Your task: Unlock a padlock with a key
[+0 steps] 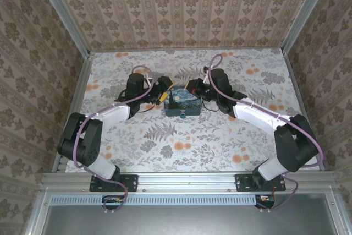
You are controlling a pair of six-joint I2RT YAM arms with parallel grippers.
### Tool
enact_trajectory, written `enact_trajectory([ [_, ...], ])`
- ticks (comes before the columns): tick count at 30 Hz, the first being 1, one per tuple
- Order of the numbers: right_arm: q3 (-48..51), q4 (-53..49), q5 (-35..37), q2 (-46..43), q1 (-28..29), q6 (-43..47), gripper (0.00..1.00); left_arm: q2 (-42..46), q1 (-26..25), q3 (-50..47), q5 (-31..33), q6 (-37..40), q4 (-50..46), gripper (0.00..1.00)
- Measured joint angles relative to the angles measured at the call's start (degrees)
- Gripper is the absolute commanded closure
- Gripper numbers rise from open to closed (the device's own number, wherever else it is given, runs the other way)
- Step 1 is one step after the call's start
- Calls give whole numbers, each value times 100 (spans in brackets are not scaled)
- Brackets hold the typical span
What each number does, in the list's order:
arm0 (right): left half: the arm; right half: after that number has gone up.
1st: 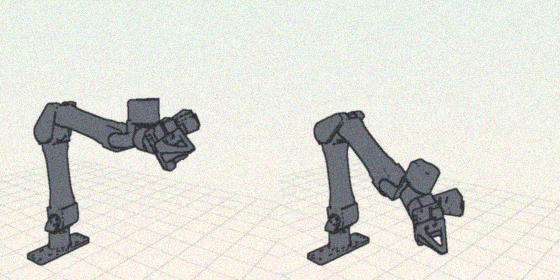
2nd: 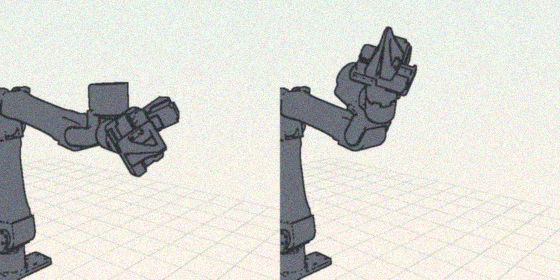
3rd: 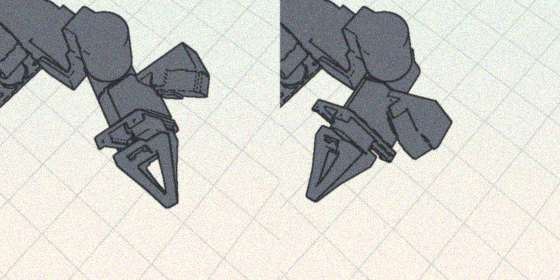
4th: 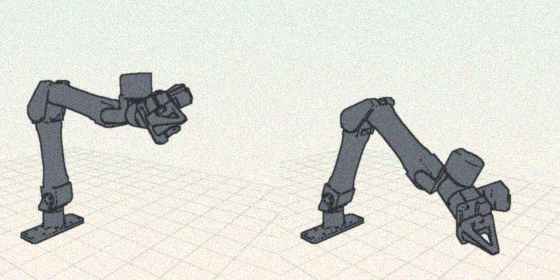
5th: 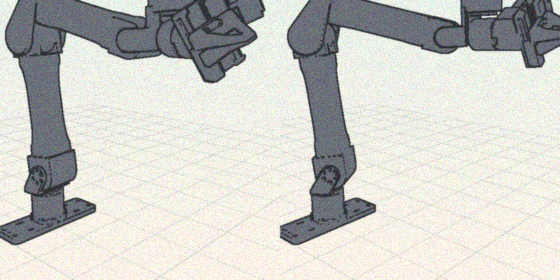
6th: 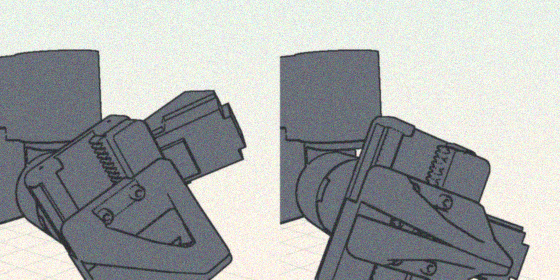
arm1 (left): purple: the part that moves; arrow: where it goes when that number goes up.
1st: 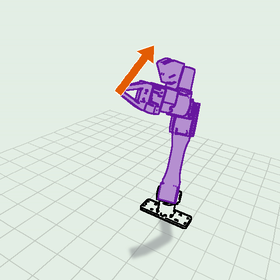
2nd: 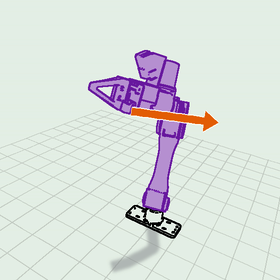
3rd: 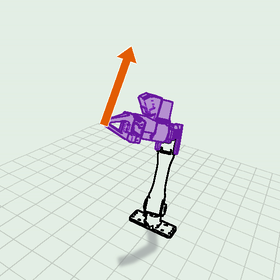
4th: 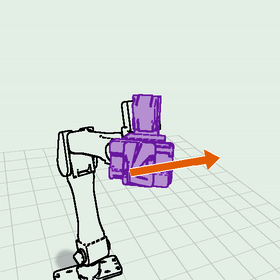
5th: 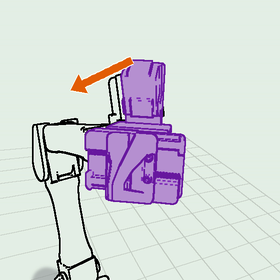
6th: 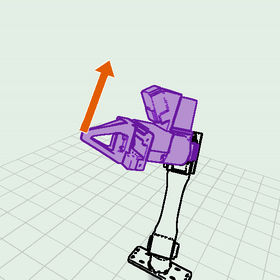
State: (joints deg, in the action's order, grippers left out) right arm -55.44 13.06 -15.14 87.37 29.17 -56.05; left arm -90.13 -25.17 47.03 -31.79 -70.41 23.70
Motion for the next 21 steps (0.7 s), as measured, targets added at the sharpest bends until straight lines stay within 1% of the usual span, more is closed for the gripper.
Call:
enact_trajectory([
  [3,251,564,-190,125,-114,-367,100,-111,-151,0,-33,-457,426,22],
  [6,409,844,-345,212,-140,-588,100,-190,-286,0,-66,-761,732,22],
  [9,634,946,-476,162,-140,-627,100,-188,-304,0,-76,-841,782,20],
  [11,857,874,-549,31,-138,-581,100,-173,-293,0,-55,-785,699,18],
  [14,1180,514,-640,-264,-68,-398,100,-31,-282,0,35,-538,323,16],
  [17,1469,74,-658,-562,162,-118,100,245,-280,2,149,-192,-151,14],
  [21,1856,-354,-649,-660,531,173,100,579,-249,33,317,269,-719,12],
])
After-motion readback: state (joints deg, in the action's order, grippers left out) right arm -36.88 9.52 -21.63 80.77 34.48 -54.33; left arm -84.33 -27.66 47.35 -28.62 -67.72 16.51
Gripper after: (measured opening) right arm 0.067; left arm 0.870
